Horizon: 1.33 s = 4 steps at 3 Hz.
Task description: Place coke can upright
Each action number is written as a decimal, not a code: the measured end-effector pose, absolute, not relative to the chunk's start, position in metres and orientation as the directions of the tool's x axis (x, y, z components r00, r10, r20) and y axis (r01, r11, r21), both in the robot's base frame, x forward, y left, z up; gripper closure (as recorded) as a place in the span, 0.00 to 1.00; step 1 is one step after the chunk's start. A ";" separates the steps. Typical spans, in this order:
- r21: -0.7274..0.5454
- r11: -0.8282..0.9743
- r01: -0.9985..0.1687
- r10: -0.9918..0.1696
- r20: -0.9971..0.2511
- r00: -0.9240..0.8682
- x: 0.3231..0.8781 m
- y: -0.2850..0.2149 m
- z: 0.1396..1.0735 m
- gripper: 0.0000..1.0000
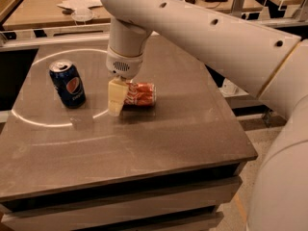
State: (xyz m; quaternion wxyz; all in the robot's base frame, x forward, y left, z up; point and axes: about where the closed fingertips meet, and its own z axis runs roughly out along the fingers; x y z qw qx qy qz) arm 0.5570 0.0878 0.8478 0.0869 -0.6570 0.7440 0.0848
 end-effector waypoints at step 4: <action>-0.088 0.131 -0.987 -0.533 -0.846 0.005 0.574 0.075 0.945 1.00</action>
Offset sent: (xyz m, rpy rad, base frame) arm 0.0160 -0.0136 0.0917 0.2469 -0.1726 0.0089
